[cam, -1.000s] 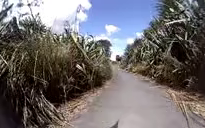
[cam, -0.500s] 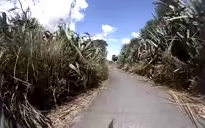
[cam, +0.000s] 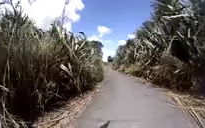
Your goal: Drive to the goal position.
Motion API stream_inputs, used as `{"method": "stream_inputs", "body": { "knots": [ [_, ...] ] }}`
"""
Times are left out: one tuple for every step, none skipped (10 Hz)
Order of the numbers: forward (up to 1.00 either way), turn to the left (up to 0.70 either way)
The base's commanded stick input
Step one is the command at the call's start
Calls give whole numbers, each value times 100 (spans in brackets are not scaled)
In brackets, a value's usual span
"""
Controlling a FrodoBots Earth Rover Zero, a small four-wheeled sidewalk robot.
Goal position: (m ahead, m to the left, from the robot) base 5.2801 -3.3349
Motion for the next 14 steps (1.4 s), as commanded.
{"method": "stream_inputs", "body": {
  "knots": [
    [50,-20],
    [50,-18],
    [47,-11],
    [46,-9],
    [49,-8],
    [50,-3],
    [50,0],
    [50,0],
    [50,0],
    [50,0],
    [50,0],
    [50,0],
    [50,0],
    [50,0]
  ]
}}
